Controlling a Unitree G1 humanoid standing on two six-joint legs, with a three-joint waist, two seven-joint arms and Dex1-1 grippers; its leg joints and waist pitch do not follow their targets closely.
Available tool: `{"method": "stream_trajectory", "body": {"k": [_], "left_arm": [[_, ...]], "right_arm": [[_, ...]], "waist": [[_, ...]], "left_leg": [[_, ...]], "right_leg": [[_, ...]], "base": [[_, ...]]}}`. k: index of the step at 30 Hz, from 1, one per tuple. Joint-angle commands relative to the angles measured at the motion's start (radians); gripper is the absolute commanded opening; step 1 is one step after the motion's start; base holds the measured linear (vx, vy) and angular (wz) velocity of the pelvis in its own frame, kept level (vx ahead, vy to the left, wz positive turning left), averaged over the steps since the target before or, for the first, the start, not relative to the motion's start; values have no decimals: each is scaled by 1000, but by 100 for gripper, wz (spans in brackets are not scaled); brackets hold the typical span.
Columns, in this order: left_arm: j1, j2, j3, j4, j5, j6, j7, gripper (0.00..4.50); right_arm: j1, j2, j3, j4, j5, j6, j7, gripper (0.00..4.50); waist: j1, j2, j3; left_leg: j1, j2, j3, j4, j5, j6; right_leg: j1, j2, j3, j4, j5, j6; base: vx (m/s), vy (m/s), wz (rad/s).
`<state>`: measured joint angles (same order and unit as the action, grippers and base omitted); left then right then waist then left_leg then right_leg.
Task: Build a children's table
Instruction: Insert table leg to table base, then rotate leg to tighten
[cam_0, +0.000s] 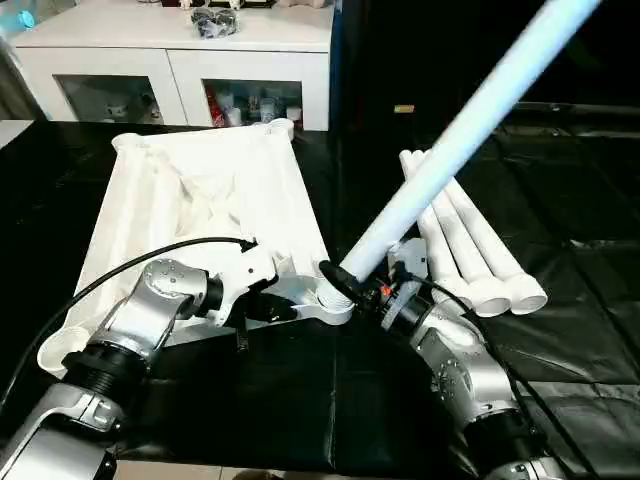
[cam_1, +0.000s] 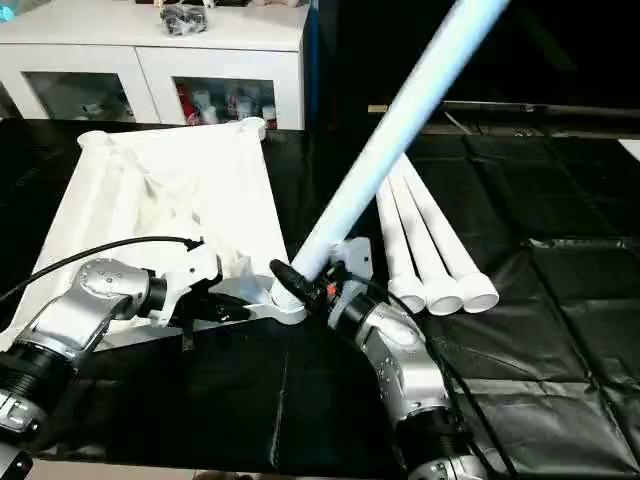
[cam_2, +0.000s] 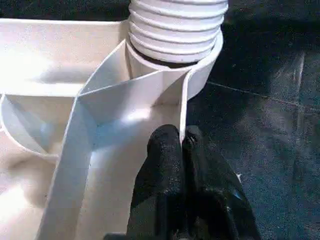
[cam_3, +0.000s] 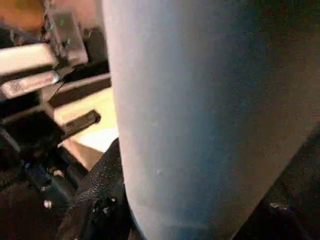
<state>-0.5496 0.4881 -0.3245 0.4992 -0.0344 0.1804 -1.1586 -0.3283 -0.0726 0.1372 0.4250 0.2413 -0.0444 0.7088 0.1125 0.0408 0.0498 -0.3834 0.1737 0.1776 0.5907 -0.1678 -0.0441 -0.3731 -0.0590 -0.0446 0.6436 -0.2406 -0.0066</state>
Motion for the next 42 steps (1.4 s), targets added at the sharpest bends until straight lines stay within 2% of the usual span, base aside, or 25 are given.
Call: {"method": "stream_trajectory", "body": {"k": [1, 2, 4, 5, 6, 7, 8, 9, 13, 15, 18, 20, 23, 25, 26, 27, 28, 29, 32, 34, 37, 38, 39, 42], "left_arm": [[-32, 20, 44, 31, 34, 3, 91, 0], [-29, 20, 42, 33, 41, -4, 100, 0], [-24, 22, 42, 30, 44, -5, 104, 0], [-22, 22, 42, 28, 45, -6, 105, 0], [-20, 23, 42, 25, 45, -6, 106, 0], [-17, 25, 40, 20, 47, -6, 106, 0], [-12, 34, 31, 11, 59, -16, 105, 0], [-12, 34, 31, 11, 59, -16, 105, 0], [-16, 50, 3, -3, 76, -42, 64, 0], [-31, 53, -12, 4, 83, -61, 38, 0], [-60, 50, -37, 25, 97, -97, 1, 0], [-77, 43, -49, 42, 104, -115, -18, 0], [-95, 35, -70, 56, 112, -133, -44, 0], [-96, 32, -74, 52, 101, -129, -63, 0], [-97, 30, -75, 52, 94, -129, -74, 0], [-97, 27, -76, 50, 84, -125, -89, 0], [-97, 25, -77, 49, 78, -122, -99, 0], [-98, 24, -78, 51, 76, -122, -104, 0], [-114, 18, -86, 87, 92, -139, -110, 0], [-119, 18, -89, 99, 100, -147, -108, 0], [-127, 20, -87, 114, 106, -145, -102, 0], [-127, 21, -84, 115, 107, -143, -102, 0], [-126, 22, -80, 115, 109, -137, -101, 0], [-121, 27, -71, 113, 107, -128, -97, 0]], "right_arm": [[29, -53, 41, 62, -92, 32, 2, 195], [12, -72, 74, 81, -138, 20, 3, 195], [-5, -74, 87, 93, -147, 26, 17, 195], [-12, -73, 89, 99, -147, 28, 22, 195], [-20, -71, 91, 104, -145, 30, 28, 195], [-34, -67, 94, 113, -141, 36, 39, 195], [-59, -60, 102, 131, -134, 39, 58, 195], [-59, -60, 102, 131, -134, 39, 58, 195], [-114, -51, 128, 169, -107, 58, 148, 195], [-127, -55, 132, 176, -101, 60, 190, 195], [-137, -67, 138, 174, -90, 67, 254, 195], [-135, -78, 145, 168, -86, 71, 289, 195], [-113, -97, 163, 141, -81, 77, 347, 195], [-93, -106, 179, 111, -75, 91, 378, 195], [-86, -109, 186, 101, -75, 97, 395, 195], [-79, -115, 199, 90, -77, 101, 414, 195], [-74, -119, 206, 84, -80, 103, 426, 195], [-70, -122, 214, 78, -81, 105, 437, 195], [-72, -119, 221, 75, -84, 112, 456, 195], [-74, -117, 221, 76, -85, 112, 458, 195], [-83, -107, 217, 81, -84, 114, 454, 195], [-85, -104, 216, 83, -85, 115, 454, 195], [-86, -103, 215, 86, -86, 114, 455, 195], [-89, -95, 208, 95, -86, 113, 445, 195]], "waist": [[0, 4, -50], [-1, -7, -48], [0, -9, -46], [-2, -17, -47], [-1, -18, -46], [-3, -33, -45], [-1, -35, -46], [-1, -30, -47], [-8, -46, -45], [-8, -45, -46], [-10, -47, -49], [-7, -47, -53], [-4, -35, -61], [-2, -33, -64], [-2, -36, -65], [-1, -29, -66], [-2, -34, -67], [-2, -30, -67], [-3, -33, -64], [-3, -32, -60], [-4, -32, -58], [-4, -42, -57], [-2, -37, -57], [-2, -41, -57]], "left_leg": [[25, 64, -35, -90, -359, -43], [24, 64, -33, -91, -348, -35], [25, 65, -32, -89, -349, -33], [26, 65, -32, -90, -349, -32], [26, 66, -33, -92, -354, -31], [24, 67, -32, -94, -350, -28], [25, 69, -33, -95, -344, -26], [27, 69, -34, -96, -350, -29], [27, 69, -33, -98, -369, -40], [30, 70, -32, -98, -364, -41], [30, 69, -29, -95, -341, -35], [28, 69, -27, -94, -298, -28], [29, 67, -24, -87, -231, -16], [29, 67, -23, -84, -195, 0], [27, 67, -23, -82, -188, 4], [27, 66, -23, -80, -175, 8], [28, 67, -22, -79, -168, 13], [27, 67, -22, -79, -172, 14], [29, 67, -21, -82, -212, 10], [32, 70, -23, -88, -261, -10], [36, 71, -24, -92, -295, -28], [35, 72, -24, -93, -292, -26], [35, 72, -24, -93, -288, -25], [35, 71, -23, -92, -272, -20]], "right_leg": [[17, -100, 56, -101, -261, -195], [15, -100, 56, -103, -276, -190], [10, -104, 59, -107, -325, -178], [11, -103, 59, -109, -331, -176], [10, -103, 60, -111, -339, -172], [11, -103, 59, -111, -336, -169], [9, -103, 58, -108, -328, -169], [8, -103, 58, -107, -327, -171], [7, -103, 58, -107, -313, -176], [5, -102, 59, -107, -300, -175], [10, -100, 59, -104, -240, -184], [15, -97, 57, -97, -168, -194], [23, -93, 53, -85, -22, -215], [29, -89, 47, -77, 75, -230], [31, -89, 46, -75, 95, -234], [33, -90, 45, -73, 121, -240], [35, -89, 43, -72, 142, -245], [35, -89, 43, -72, 142, -248], [35, -93, 44, -80, 74, -253], [32, -94, 46, -87, -20, -247], [31, -98, 50, -93, -88, -241], [32, -98, 50, -95, -90, -240], [30, -99, 50, -93, -95, -238], [30, -99, 51, -93, -83, -237]], "base": [[0, 0, 0], [0, 0, 0], [0, 0, 0], [0, 0, 0], [0, 0, 0], [0, 0, 0], [0, 0, 0], [0, 0, 0], [0, 0, 0], [0, 0, 0], [0, 0, 0], [0, 0, 0], [0, 0, 0], [0, 0, 0], [0, 0, 0], [0, 0, 0], [0, 0, 0], [0, 0, 0], [0, 0, 0], [0, 0, 0], [0, 0, 0], [0, 0, 0], [0, 0, 0], [0, 0, 0]]}}
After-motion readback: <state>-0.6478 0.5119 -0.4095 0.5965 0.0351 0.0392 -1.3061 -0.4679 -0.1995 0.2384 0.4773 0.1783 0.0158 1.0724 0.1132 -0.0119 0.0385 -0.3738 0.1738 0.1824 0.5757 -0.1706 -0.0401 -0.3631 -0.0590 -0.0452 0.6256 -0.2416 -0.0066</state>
